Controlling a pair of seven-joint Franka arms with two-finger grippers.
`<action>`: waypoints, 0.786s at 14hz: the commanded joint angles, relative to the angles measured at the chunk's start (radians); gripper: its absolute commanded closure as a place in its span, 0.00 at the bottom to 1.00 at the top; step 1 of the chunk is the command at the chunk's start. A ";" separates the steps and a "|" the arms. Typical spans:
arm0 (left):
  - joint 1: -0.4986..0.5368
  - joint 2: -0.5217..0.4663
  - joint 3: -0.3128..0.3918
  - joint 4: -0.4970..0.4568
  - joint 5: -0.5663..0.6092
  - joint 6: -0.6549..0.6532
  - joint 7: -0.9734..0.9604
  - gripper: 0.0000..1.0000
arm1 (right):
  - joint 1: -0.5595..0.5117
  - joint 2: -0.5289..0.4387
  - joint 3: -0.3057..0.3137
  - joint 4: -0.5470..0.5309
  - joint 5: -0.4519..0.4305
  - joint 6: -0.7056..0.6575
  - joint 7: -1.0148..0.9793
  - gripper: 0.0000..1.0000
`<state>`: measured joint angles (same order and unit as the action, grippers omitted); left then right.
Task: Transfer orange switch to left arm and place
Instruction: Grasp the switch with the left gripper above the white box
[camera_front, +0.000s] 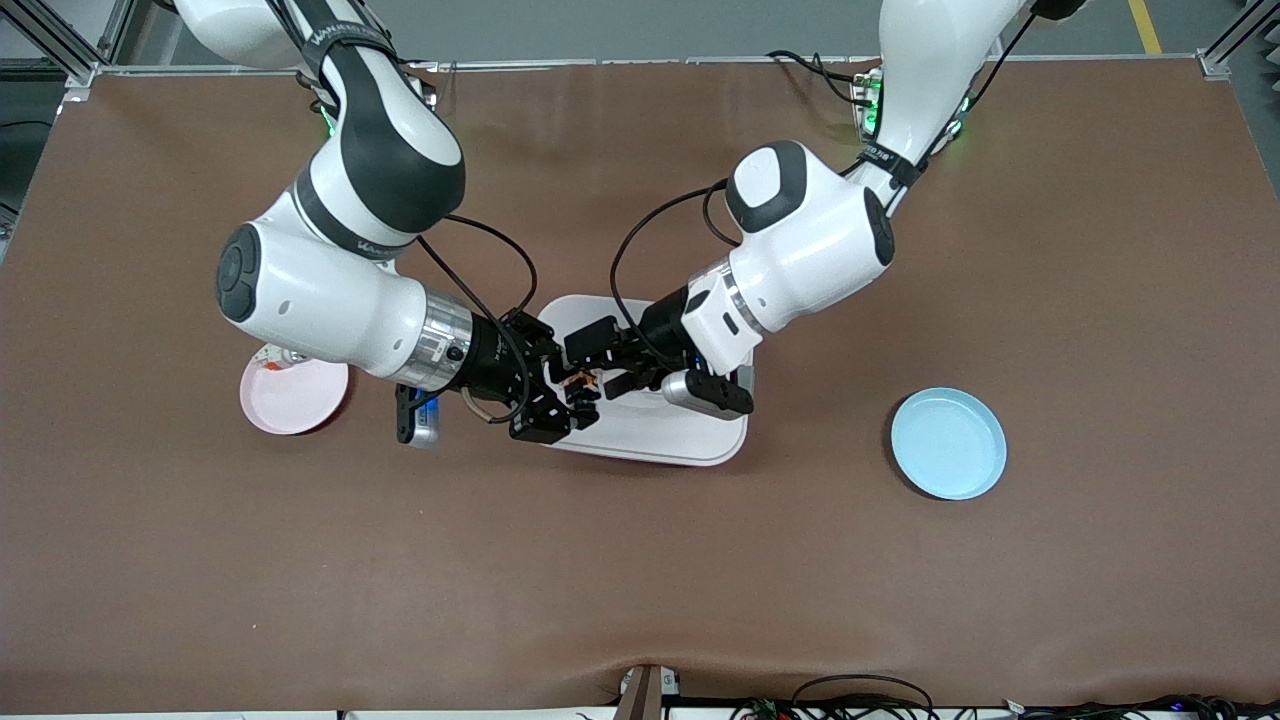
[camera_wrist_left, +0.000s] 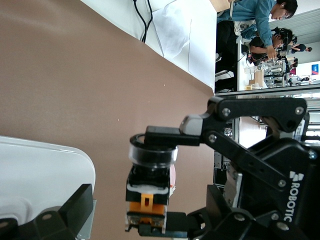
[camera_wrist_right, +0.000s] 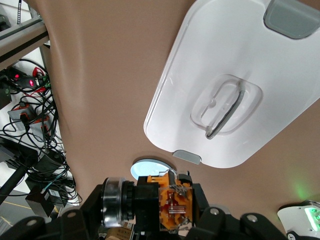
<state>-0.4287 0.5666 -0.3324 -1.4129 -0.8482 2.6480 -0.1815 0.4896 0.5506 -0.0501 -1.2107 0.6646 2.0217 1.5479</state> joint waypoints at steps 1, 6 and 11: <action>-0.004 0.021 -0.002 0.029 -0.026 0.009 0.054 0.00 | 0.015 0.031 -0.011 0.046 0.010 0.018 0.021 1.00; -0.002 0.027 -0.002 0.029 -0.028 0.009 0.123 1.00 | 0.014 0.040 -0.011 0.060 0.010 0.018 0.020 1.00; 0.004 0.027 -0.002 0.029 -0.026 0.007 0.128 1.00 | 0.014 0.040 -0.011 0.062 0.010 0.017 0.020 1.00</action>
<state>-0.4268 0.5786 -0.3325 -1.4086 -0.8508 2.6480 -0.0798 0.4945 0.5692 -0.0509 -1.1899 0.6647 2.0438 1.5480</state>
